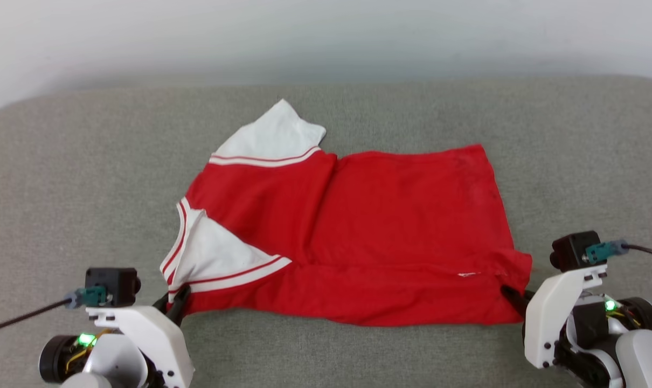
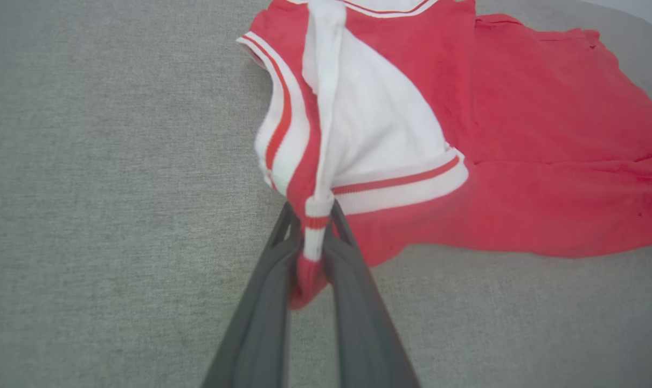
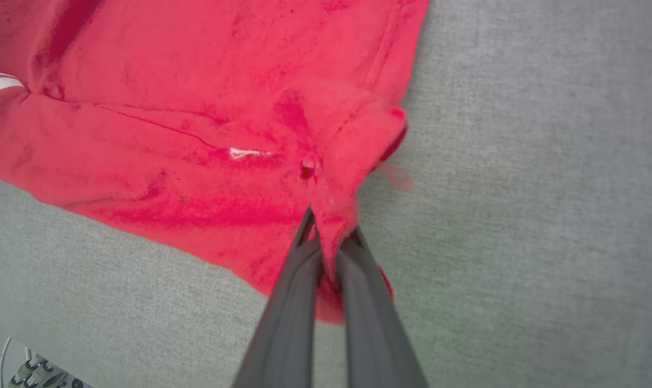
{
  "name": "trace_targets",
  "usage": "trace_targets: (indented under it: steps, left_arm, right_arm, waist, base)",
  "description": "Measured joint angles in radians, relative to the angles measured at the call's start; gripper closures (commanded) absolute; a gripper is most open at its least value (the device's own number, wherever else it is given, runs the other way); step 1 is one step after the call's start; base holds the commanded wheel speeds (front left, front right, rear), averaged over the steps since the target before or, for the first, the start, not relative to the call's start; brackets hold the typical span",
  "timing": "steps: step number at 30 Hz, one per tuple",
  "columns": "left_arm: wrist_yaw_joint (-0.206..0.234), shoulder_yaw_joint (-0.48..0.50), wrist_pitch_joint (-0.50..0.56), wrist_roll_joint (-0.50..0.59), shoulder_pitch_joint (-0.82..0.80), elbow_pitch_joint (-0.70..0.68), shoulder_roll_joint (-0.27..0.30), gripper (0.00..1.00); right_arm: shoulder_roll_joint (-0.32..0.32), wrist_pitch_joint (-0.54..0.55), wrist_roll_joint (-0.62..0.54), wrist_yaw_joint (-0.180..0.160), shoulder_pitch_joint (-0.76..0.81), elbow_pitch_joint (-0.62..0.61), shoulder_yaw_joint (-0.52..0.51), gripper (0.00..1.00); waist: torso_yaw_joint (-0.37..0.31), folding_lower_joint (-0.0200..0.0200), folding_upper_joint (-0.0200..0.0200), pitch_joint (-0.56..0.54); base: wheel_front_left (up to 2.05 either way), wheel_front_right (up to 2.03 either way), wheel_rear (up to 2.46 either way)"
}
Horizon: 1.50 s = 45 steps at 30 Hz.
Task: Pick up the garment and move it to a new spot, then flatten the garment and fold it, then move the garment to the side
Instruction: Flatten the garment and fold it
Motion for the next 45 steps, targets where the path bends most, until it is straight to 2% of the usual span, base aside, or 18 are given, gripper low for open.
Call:
trace_targets:
  steps: [11, 16, 17, 18, 19, 22, 26, 30, 37, 42, 45]
  left_arm:
    - [0.065, 0.004, 0.009, -0.013, 0.161, -0.043, 0.023, 1.00]
    - [0.073, 0.001, 0.016, -0.057, 0.238, -0.015, 0.003, 1.00]
    - [0.070, 0.004, 0.010, -0.069, 0.241, -0.003, -0.007, 0.82]
    - [0.066, 0.001, 0.010, -0.078, 0.241, 0.012, -0.016, 0.50]
    - [0.058, -0.004, 0.006, -0.079, 0.241, 0.036, -0.023, 0.00]
    - [0.050, -0.003, -0.026, -0.075, 0.222, 0.085, -0.041, 0.00]
    - [0.042, 0.008, -0.080, -0.047, 0.182, 0.101, -0.043, 0.00]
    - [0.044, 0.028, -0.143, -0.006, 0.131, 0.093, -0.033, 0.00]
    - [0.049, 0.055, -0.212, 0.044, 0.007, 0.078, -0.030, 0.00]
    - [0.024, 0.079, -0.224, 0.060, -0.139, 0.097, -0.008, 0.00]
    - [-0.003, 0.080, -0.195, 0.060, -0.243, 0.112, 0.006, 0.00]
  right_arm:
    - [-0.018, 0.026, 0.012, 0.000, 0.126, -0.086, 0.009, 1.00]
    - [-0.005, 0.026, 0.035, 0.000, 0.203, -0.075, -0.008, 1.00]
    - [-0.003, 0.021, 0.031, 0.000, 0.217, -0.064, -0.006, 0.87]
    - [0.001, 0.016, 0.034, 0.000, 0.230, -0.050, -0.007, 0.51]
    - [0.010, 0.001, 0.038, 0.000, 0.240, -0.039, -0.008, 0.00]
    - [0.011, -0.091, 0.025, 0.000, 0.247, -0.032, 0.004, 0.00]
    - [0.019, -0.268, 0.010, 0.000, 0.245, -0.073, 0.002, 0.00]
    - [0.027, -0.412, -0.069, 0.000, 0.235, -0.119, -0.060, 0.00]
    - [0.087, -0.526, -0.173, 0.000, 0.195, -0.205, -0.105, 0.00]
    - [0.124, -0.594, -0.221, 0.000, 0.134, -0.279, -0.109, 0.00]
    - [0.144, -0.626, -0.235, 0.000, 0.089, -0.303, -0.107, 0.00]
  waist:
    - [-0.006, 0.0000, 0.0000, -0.129]
    - [-0.013, -0.0001, 0.0000, -0.147]
    - [-0.013, -0.0001, 0.0000, -0.147]
    - [-0.013, 0.0000, 0.0000, -0.147]
    - [-0.013, -0.0001, 0.0000, -0.148]
    - [-0.017, -0.0001, 0.0000, -0.151]
    - [-0.031, -0.0001, 0.0000, -0.162]
    - [-0.055, -0.0001, 0.0000, -0.169]
    - [-0.103, -0.0001, 0.0000, -0.146]
    - [-0.131, -0.0001, 0.0000, -0.071]
    - [-0.149, 0.0000, 0.0000, -0.007]
  base:
    - [0.00, 0.00, 0.00]
    - [0.00, 0.00, 0.00]
    - [0.00, 0.00, 0.00]
    - [0.00, 0.00, 0.00]
    - [0.00, 0.00, 0.00]
    - [0.00, 0.00, 0.00]
    - [0.00, 0.00, 0.00]
    - [0.00, 0.00, 0.00]
    - [0.00, 0.00, 0.00]
    - [0.00, 0.00, 0.00]
    - [0.00, 0.00, 0.00]
